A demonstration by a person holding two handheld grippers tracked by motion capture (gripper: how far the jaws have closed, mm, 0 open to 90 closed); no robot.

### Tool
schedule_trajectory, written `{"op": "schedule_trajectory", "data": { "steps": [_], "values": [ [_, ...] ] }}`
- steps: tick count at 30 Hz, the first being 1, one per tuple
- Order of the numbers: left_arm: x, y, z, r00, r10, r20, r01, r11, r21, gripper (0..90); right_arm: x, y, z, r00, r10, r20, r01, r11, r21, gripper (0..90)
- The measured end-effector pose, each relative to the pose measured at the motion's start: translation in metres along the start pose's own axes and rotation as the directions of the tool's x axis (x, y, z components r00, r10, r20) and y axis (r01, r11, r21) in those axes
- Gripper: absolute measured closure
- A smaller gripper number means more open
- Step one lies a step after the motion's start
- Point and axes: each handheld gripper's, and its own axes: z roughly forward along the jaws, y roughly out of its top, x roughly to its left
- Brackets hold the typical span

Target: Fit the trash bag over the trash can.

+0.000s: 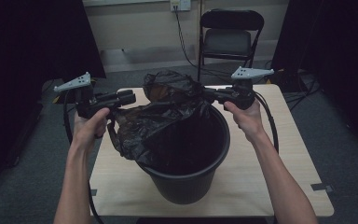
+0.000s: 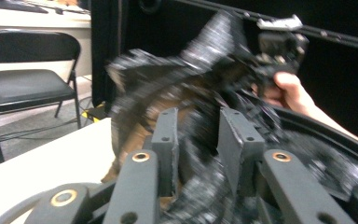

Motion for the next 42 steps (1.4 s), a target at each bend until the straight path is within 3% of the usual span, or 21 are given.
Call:
{"op": "schedule_trajectory", "data": {
  "steps": [2,4,7,9,12,14,20,24,27,32,36,40,42],
  "values": [
    [0.006,-0.001,0.004,0.9999,-0.015,-0.005,0.015,0.9999,-0.005,71.9,0.0,-0.001,0.0,1.0,-0.003,-0.001,0.003,1.0,0.001,89.8],
    [0.011,-0.004,0.014,0.9996,-0.012,-0.027,0.014,0.9985,0.054,72.1,-0.001,-0.002,-0.001,1.0,-0.002,-0.004,0.002,1.0,-0.003,89.4],
    [0.012,-0.013,0.027,0.9993,-0.024,0.029,0.022,0.997,0.074,69.8,0.0,-0.002,0.0,1.0,0.0,-0.006,0.0,1.0,-0.007,88.9],
    [0.009,-0.018,0.03,0.9975,-0.025,0.067,0.02,0.9968,0.078,66.4,0.0,-0.003,0.0,1.0,0.001,-0.004,-0.001,1.0,-0.011,88.3],
    [-0.002,-0.027,0.035,0.9983,0.005,0.059,-0.014,0.9881,0.153,63.2,0.002,-0.004,-0.003,1.0,-0.003,-0.002,0.002,1.0,-0.015,87.7],
    [-0.011,-0.031,0.033,0.999,0.016,0.041,-0.023,0.986,0.165,61.7,0.003,-0.004,-0.007,1.0,-0.003,0.001,0.003,1.0,-0.026,87.6],
    [-0.027,-0.04,0.021,0.9994,0.029,-0.02,-0.027,0.9921,0.123,57.2,0.0,-0.014,-0.019,0.9983,0.037,0.044,-0.035,0.998,-0.044,90.0],
    [-0.033,-0.044,0.016,0.9988,0.032,-0.035,-0.029,0.9943,0.103,55.2,-0.004,-0.026,-0.02,0.9944,0.086,0.062,-0.085,0.996,-0.017,90.0],
    [-0.036,-0.045,0.014,0.9983,0.037,-0.044,-0.032,0.9945,0.1,53.5,-0.009,-0.04,-0.013,0.9897,0.134,0.051,-0.135,0.99,0.035,90.0],
    [-0.04,-0.048,0.007,0.9986,0.032,-0.043,-0.028,0.9957,0.088,52.5,-0.013,-0.058,0.001,0.9884,0.148,0.034,-0.151,0.981,0.124,90.0],
    [-0.043,-0.051,-0.001,0.9991,0.027,-0.033,-0.025,0.9972,0.071,52.7,-0.012,-0.064,0.009,0.9892,0.145,0.021,-0.147,0.977,0.153,90.0],
    [-0.044,-0.048,-0.006,0.9994,0.033,-0.014,-0.032,0.9972,0.067,54.4,-0.014,-0.058,0.008,0.9907,0.125,0.055,-0.132,0.98,0.147,77.3],
    [-0.041,-0.043,-0.008,0.9994,0.032,-0.012,-0.032,0.9979,0.056,53.9,-0.016,-0.052,0.003,0.99,0.124,0.067,-0.131,0.985,0.115,67.8]
  ]
}}
